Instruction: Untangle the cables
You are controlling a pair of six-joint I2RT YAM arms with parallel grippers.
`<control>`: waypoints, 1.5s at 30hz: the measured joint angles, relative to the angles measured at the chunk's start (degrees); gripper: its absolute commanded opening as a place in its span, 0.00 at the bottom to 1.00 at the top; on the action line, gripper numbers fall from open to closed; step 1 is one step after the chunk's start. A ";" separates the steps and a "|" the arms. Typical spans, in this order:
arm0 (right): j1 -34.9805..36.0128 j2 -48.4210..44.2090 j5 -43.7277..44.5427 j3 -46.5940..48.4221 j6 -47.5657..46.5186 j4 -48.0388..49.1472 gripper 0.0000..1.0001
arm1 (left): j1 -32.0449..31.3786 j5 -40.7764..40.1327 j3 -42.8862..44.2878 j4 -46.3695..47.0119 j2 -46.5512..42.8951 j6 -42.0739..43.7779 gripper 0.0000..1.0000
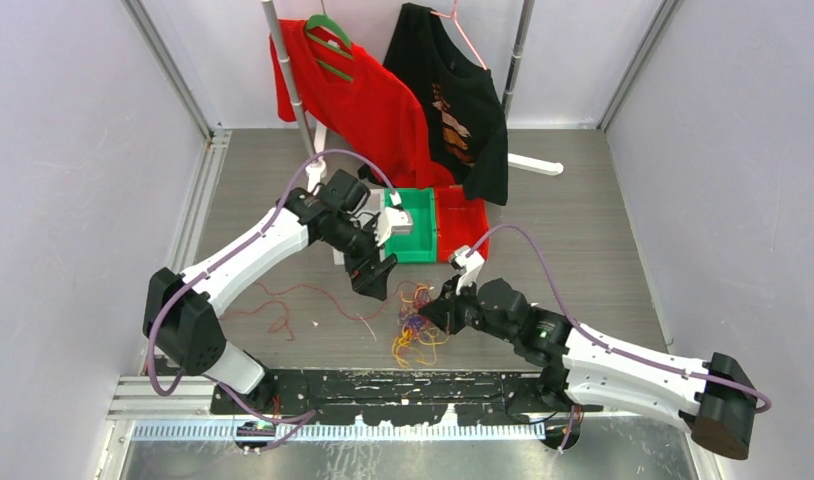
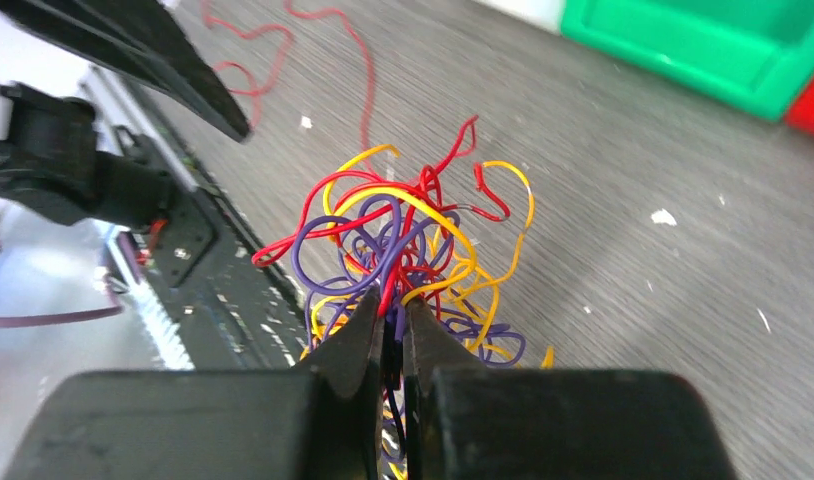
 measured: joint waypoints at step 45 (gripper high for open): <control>-0.04 2.71 -17.25 13.22 -4.15 0.09 0.00 | 5.57 29.14 1.14 -11.19 -0.94 15.26 0.09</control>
